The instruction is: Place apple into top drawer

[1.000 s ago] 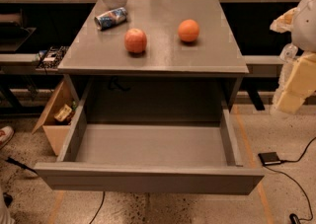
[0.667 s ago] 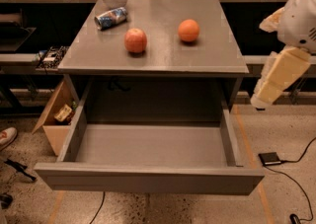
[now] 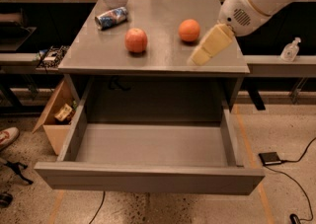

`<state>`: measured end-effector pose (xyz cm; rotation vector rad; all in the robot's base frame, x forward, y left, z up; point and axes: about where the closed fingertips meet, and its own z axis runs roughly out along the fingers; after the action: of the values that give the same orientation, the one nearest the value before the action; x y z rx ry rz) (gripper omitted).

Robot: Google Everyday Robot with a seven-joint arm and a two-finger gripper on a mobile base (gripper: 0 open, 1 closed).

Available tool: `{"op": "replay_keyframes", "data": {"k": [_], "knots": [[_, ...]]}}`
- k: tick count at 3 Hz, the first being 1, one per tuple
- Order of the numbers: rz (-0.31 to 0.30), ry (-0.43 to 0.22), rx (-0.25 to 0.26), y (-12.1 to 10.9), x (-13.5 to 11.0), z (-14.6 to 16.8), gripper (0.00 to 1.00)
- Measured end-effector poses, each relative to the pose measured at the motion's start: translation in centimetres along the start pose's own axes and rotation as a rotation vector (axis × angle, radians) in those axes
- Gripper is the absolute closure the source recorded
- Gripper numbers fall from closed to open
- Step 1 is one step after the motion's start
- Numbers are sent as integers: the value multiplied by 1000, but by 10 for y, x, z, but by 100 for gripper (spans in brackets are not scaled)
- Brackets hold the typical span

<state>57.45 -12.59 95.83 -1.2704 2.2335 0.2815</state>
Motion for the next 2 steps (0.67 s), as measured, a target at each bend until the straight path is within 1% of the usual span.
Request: {"op": "replay_keyframes", "data": {"k": [1,2], "knots": [[96,-12,-1,-3,-7,7,0],[97,-11,-1,-2,-7,7,0]]}}
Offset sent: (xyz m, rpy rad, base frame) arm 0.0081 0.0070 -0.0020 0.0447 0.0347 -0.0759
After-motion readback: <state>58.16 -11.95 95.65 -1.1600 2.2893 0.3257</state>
